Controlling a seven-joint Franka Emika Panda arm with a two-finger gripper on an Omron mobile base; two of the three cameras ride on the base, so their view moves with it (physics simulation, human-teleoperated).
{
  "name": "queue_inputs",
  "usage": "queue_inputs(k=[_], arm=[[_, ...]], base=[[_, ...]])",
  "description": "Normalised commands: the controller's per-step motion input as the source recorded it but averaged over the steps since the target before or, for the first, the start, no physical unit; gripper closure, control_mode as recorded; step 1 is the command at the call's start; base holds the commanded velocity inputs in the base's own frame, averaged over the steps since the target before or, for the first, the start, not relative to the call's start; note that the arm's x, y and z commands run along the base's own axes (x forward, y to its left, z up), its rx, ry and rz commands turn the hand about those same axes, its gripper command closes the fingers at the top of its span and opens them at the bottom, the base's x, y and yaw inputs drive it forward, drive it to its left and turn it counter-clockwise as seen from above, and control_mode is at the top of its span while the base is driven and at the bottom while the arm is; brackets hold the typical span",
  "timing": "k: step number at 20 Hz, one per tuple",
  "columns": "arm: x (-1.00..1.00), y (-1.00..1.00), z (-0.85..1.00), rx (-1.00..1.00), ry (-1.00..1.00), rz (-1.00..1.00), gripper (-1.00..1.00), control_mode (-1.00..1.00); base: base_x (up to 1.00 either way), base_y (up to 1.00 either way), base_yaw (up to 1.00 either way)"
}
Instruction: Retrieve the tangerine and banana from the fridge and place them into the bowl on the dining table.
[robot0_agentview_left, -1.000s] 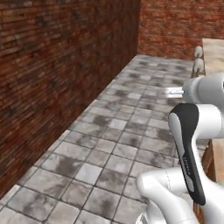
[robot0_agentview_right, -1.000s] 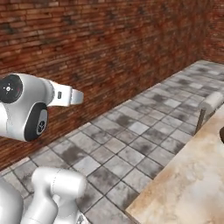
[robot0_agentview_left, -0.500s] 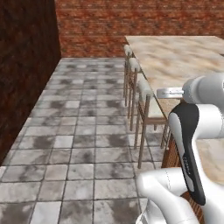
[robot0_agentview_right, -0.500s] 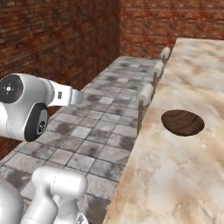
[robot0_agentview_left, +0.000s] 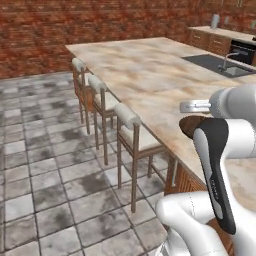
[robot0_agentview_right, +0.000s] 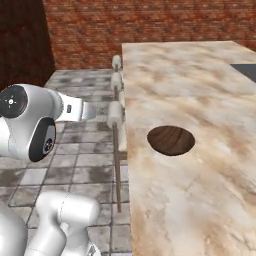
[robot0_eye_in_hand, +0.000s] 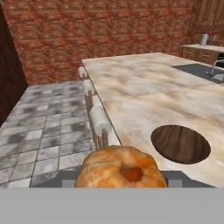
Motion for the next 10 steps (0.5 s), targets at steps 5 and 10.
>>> queue_inputs(k=[5, 10], arm=[[0.0, 0.0, 0.0, 0.0, 0.0, 0.0, 1.0, 1.0], [0.0, 0.0, 0.0, 0.0, 0.0, 0.0, 1.0, 1.0]], base=[[0.58, 0.77, -0.61], [0.41, 0.72, -0.6]])
